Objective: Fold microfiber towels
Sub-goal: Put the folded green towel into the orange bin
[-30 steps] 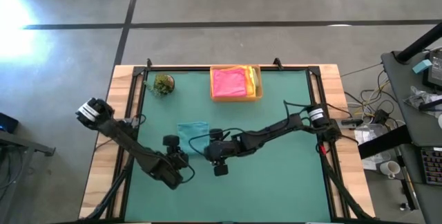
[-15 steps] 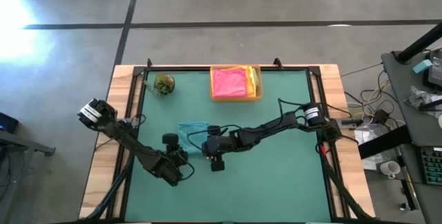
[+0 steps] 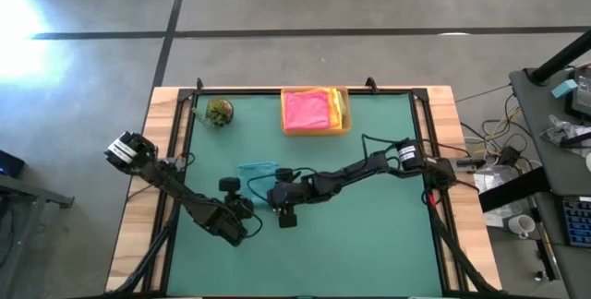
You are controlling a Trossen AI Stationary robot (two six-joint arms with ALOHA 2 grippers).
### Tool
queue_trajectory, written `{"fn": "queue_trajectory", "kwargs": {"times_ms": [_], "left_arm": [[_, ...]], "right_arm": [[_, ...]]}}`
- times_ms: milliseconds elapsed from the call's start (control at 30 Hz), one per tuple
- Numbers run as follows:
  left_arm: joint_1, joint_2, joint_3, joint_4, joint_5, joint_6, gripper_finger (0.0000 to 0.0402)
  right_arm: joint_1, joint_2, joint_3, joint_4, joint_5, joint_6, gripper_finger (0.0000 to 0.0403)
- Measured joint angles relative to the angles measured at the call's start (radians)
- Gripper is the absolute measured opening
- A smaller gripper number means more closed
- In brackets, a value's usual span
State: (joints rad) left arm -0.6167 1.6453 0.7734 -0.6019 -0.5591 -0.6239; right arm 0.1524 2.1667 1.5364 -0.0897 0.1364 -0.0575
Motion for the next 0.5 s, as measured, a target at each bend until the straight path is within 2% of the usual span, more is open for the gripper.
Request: {"fn": "queue_trajectory", "kwargs": {"times_ms": [167, 400, 500], "left_arm": [[0.009, 0.000, 0.000, 0.006, 0.002, 0.001, 0.0012], [0.029, -0.004, 0.000, 0.018, 0.007, 0.002, 0.0013], [0.041, -0.013, 0.009, 0.017, 0.027, 0.025, 0.0013]], "right_arm": [[0.002, 0.002, 0.001, -0.002, 0.029, 0.013, 0.0144], [-0.002, 0.000, 0.000, -0.014, 0.050, 0.004, 0.0030], [-0.003, -0.019, -0.001, -0.062, 0.057, 0.008, 0.0016]]}}
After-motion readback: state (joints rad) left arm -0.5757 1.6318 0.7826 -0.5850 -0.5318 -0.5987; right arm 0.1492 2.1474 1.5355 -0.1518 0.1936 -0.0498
